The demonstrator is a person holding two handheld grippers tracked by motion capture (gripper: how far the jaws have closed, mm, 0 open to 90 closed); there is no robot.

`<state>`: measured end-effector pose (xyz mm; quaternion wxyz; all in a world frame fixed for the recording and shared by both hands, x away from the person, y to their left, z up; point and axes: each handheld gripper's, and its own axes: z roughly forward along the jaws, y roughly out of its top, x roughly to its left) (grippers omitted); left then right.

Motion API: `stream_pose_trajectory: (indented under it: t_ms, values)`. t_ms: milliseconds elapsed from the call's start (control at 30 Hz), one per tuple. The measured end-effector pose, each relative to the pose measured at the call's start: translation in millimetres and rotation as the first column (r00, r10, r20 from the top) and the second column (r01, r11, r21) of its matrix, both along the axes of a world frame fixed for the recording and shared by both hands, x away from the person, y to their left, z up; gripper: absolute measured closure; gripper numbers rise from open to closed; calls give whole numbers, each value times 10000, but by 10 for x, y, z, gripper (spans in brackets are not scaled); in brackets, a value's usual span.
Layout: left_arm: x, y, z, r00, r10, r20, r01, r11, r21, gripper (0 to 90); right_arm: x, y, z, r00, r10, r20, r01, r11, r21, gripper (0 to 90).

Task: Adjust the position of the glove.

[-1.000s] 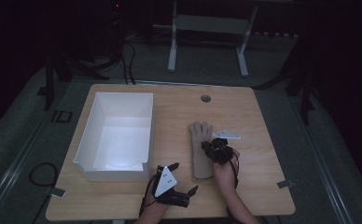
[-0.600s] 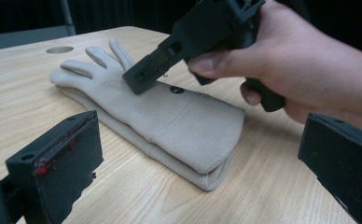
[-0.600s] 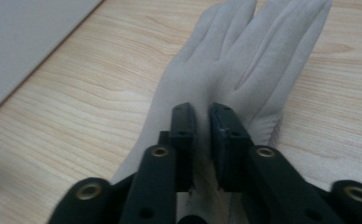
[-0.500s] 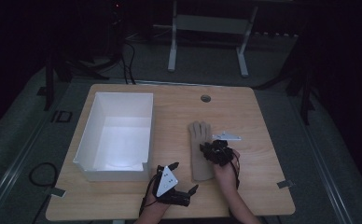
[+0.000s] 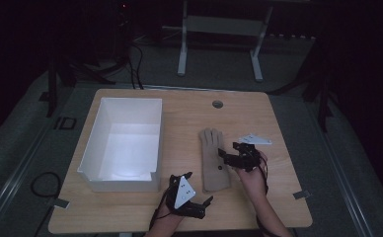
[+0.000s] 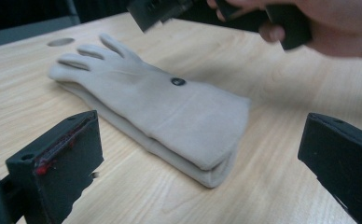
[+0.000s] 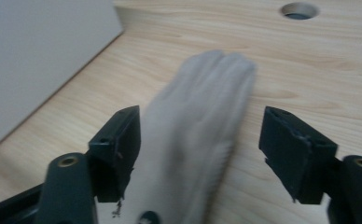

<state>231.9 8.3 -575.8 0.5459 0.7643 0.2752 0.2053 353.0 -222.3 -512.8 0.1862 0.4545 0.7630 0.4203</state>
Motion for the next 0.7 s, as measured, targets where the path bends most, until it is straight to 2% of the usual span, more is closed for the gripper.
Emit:
stream_pose_trajectory:
  t_ms: [67,133,200,267,333,367,400,433,467,533,600,633,667,700]
  values:
    - [29,-22,17,9979,-533,-372,537,9985,74,1,15,-59,7,9999,91,-110,-89,9997,233,251]
    - [41,-31,47,9901,-1221,-687,1207,9924,-245,42,30,-95,3,9993,243,-269,-235,9993,279,213]
    - [47,-53,91,9862,-1430,-838,1426,9897,-107,49,29,-119,-6,9988,362,-319,-351,9989,319,189]
    - [76,-78,116,9859,-1279,-1079,1301,9914,137,68,25,-117,-13,9980,518,-355,-510,9984,231,126]
    - [104,-92,128,9841,-1397,-1094,1438,9891,309,78,22,-103,-24,9965,717,-430,-708,9972,241,103]
    - [123,-101,131,9800,-1657,-1104,1700,9850,303,78,17,-95,-25,9972,641,-373,-634,9978,193,103]
    - [140,-126,138,9784,-1737,-1119,1806,9821,544,87,15,-86,-26,9966,732,-379,-727,9972,152,103]
    - [154,-147,144,9787,-1819,-952,1897,9786,803,113,14,-79,-29,9952,881,-417,-877,9961,115,109]
    - [177,-166,147,9753,-2043,-838,2121,9724,971,135,8,-73,-26,9963,772,-374,-771,9970,46,145]
    - [248,-198,151,9666,-2329,-1071,2453,9617,1227,150,14,-75,-18,9947,968,-339,-969,9953,9,210]
    - [287,-214,148,9640,-2526,-831,2626,9531,1503,245,36,-89,-8,9946,991,-305,-992,9951,-23,269]
    - [313,-225,149,9595,-2684,-857,2793,9459,1648,297,54,-106,1,9949,995,-184,-996,9950,-40,316]
    - [339,-232,150,9554,-2802,-931,2929,9392,1791,306,72,-120,7,9957,920,-132,-921,9957,-52,341]
    - [357,-232,151,9539,-2861,-909,2987,9350,1913,332,98,-133,8,9951,974,-186,-974,9952,4,347]
